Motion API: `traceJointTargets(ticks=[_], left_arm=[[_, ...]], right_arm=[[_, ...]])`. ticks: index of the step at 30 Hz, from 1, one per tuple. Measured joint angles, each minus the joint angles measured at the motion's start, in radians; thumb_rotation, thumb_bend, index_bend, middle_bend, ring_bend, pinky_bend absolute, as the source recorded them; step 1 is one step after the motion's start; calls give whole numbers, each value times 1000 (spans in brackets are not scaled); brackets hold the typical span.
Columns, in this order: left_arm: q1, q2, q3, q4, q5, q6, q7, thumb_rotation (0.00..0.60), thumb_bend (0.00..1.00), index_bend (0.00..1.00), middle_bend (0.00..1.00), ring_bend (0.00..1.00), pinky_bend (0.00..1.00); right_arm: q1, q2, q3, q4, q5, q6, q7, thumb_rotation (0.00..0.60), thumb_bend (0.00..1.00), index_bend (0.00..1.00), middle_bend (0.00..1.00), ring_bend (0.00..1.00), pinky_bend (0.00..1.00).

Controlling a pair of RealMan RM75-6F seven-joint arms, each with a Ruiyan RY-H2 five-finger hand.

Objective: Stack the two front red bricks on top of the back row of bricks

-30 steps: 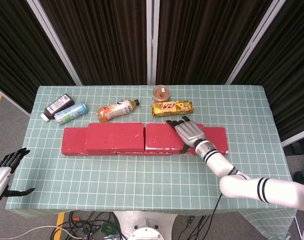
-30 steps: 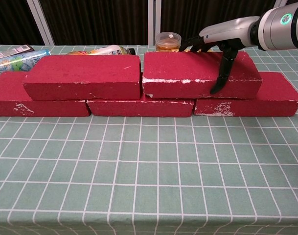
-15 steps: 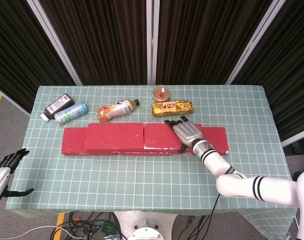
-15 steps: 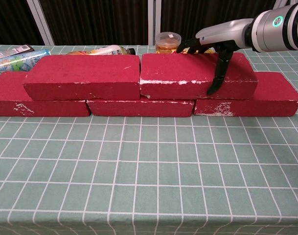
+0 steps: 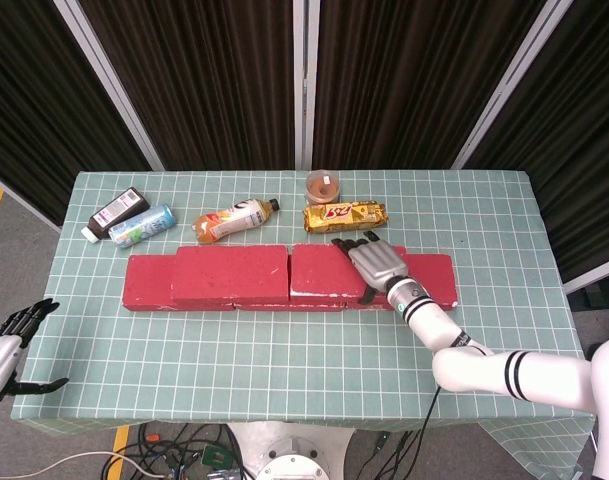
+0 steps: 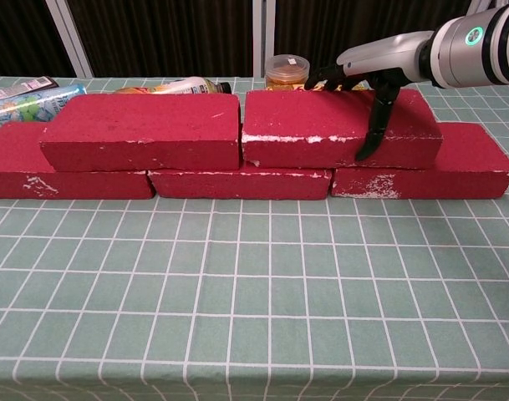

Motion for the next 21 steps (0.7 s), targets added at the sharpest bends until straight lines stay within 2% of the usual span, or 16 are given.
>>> traceJointTargets(ticks=[21], left_arm=[[-4, 3, 2, 1, 2, -9, -6, 600, 31, 0, 0, 0, 0]], right_arm=[[9, -5, -5, -1, -7, -5, 25, 600, 80, 0, 292, 236, 0]])
